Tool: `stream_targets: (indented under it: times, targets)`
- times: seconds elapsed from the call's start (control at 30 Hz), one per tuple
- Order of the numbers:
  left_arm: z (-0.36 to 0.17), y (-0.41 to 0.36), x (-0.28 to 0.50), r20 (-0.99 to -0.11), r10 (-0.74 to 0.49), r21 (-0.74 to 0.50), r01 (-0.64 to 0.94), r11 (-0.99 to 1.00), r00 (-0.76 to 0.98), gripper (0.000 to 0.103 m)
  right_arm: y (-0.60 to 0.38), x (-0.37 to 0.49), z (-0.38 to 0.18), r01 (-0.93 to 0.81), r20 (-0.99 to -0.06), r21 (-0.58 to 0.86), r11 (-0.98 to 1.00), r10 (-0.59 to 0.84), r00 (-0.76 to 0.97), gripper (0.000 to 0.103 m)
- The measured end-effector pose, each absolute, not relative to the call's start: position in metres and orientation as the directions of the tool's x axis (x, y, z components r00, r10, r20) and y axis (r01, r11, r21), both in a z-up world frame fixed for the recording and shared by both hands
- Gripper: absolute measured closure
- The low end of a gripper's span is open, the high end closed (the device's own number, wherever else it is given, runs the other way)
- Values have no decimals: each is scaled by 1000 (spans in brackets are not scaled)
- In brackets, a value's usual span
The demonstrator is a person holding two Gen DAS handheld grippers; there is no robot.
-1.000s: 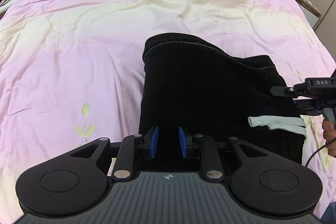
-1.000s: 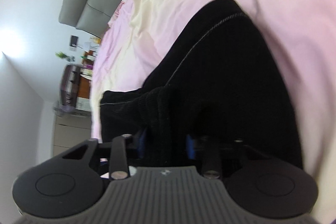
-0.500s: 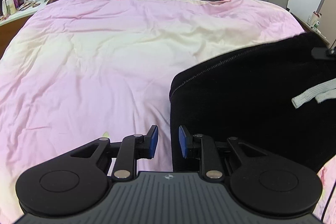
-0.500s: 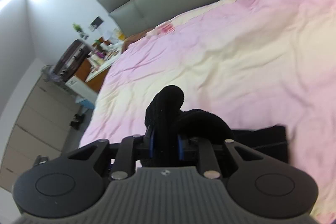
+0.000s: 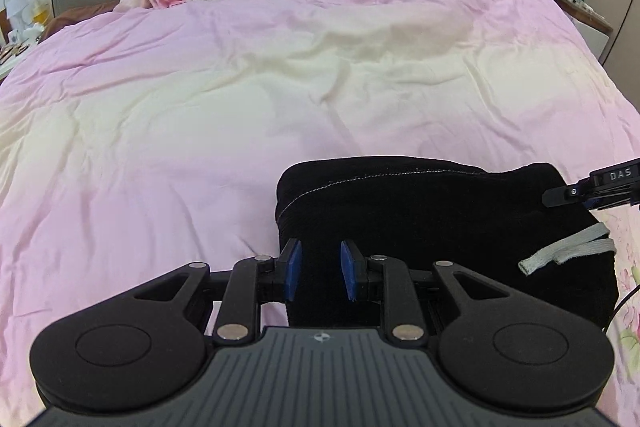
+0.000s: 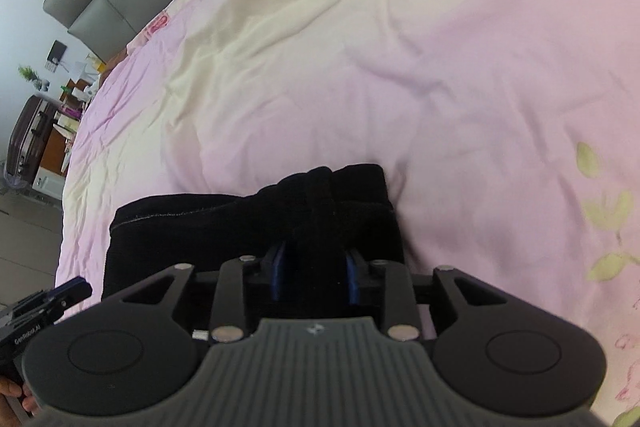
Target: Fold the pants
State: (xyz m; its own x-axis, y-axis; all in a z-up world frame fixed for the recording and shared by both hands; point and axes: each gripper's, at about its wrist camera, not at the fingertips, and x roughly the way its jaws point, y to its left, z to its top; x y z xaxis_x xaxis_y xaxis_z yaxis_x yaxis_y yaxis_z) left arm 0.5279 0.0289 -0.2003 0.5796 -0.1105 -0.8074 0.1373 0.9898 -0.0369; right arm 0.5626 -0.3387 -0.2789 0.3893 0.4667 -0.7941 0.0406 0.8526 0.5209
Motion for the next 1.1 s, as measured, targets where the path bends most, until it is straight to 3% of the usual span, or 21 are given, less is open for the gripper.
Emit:
stream_targets:
  times: [0.03,0.2,0.27,0.3,0.37,0.5,0.63,0.77,0.93,1.1]
  targets:
    - [-200,28,531,-807,-107,-26,146,989,580,76,-337,563,-273,17,-806,496,868,453,381,62]
    - [-195,23,547,-794,-99,17,184,983,600,76,-328,555,-210,-131,-826,327,936,351,441,61]
    - [-197,18,558,-782,-103,6,172,985,614,77,-321,551,-190,-191,-796,309,932,363,484,62]
    - [-200,15,562,-777,-111,-10,165,986,620,77,-312,552,-185,-221,-786,305,927,375,492,69]
    - [-212,9,572,-778,-118,-41,138,990,617,80,-290,554,-192,-269,-793,255,929,361,492,78]
    - [-254,6,590,-853,-72,-40,73,997,517,85,-268,562,-246,-247,-862,128,960,231,451,79]
    - [-269,-6,596,-873,4,33,50,998,488,86,-260,559,-274,-259,-862,59,964,180,474,78]
    - [-238,-8,579,-852,21,77,85,993,523,87,-258,560,-260,-251,-867,51,967,167,469,78]
    - [-200,-8,514,-810,-22,90,162,983,586,86,-262,514,-213,-291,-804,76,954,231,548,78]
    - [-217,-11,460,-836,-55,80,221,972,546,87,-265,454,-210,-330,-781,86,940,269,563,78]
